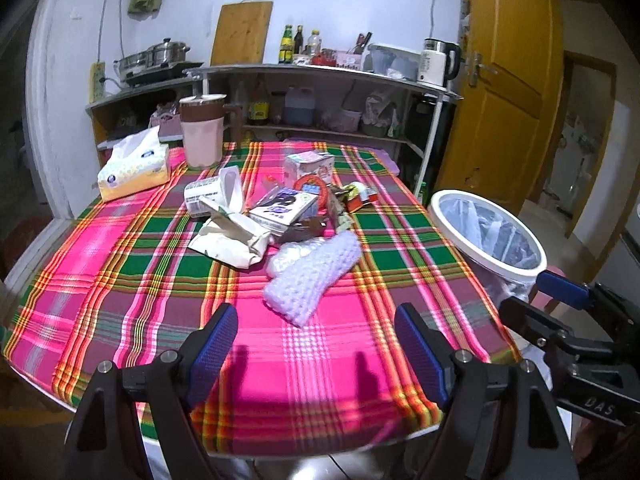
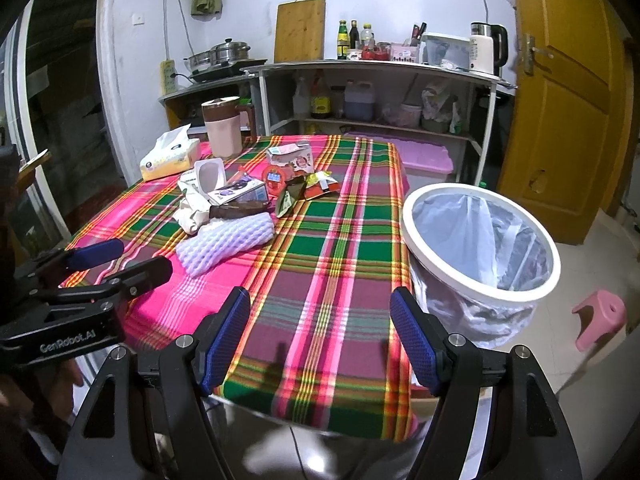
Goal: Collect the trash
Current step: 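Grasp the white foam fruit net with the left gripper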
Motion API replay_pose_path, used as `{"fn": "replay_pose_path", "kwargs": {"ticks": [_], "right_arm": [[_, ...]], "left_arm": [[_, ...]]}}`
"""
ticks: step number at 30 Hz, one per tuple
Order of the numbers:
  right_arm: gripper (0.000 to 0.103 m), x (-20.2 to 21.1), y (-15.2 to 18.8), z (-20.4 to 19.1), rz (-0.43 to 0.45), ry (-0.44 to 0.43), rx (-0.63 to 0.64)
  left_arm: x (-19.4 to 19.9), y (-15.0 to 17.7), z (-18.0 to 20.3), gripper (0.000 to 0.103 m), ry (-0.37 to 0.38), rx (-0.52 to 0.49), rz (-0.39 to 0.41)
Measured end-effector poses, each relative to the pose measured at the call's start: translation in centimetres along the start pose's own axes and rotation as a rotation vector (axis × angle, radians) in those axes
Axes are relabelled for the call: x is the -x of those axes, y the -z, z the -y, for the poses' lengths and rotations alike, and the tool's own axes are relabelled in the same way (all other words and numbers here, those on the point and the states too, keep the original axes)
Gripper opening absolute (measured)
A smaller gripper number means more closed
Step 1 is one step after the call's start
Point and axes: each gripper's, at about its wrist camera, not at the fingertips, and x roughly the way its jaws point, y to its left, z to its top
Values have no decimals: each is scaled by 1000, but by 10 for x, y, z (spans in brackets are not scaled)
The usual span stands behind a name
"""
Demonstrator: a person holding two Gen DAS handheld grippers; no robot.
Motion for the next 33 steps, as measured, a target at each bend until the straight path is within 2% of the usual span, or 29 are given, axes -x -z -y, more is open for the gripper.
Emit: {"fn": "replay_pose_path", "kwargs": {"ticks": [4, 12, 17, 19, 24, 28, 33], "right_arm": [[73, -14, -9, 1, -13, -15, 2], [73, -42, -24, 0, -48, -32, 8], [73, -58, -32, 0, -63, -35, 8], [73, -63, -34, 0, -68, -36, 9], [73, -72, -37, 0, -79, -34, 14], [73, -77, -39, -2, -82, -33, 20], [73, -79, -41, -6, -84, -36, 29]], "left_arm": [[-19, -8, -13, 81, 22, 24, -20], [-62, -20, -17, 80, 2, -48, -73], [-86, -20, -12, 61, 19, -104, -114], [-89, -18, -9, 48, 19, -123, -119], [-87, -16, -7, 28, 25, -131, -108], [-79, -16, -10, 24, 41, -113, -92], [-60, -16, -18, 23, 76, -69, -63]]}}
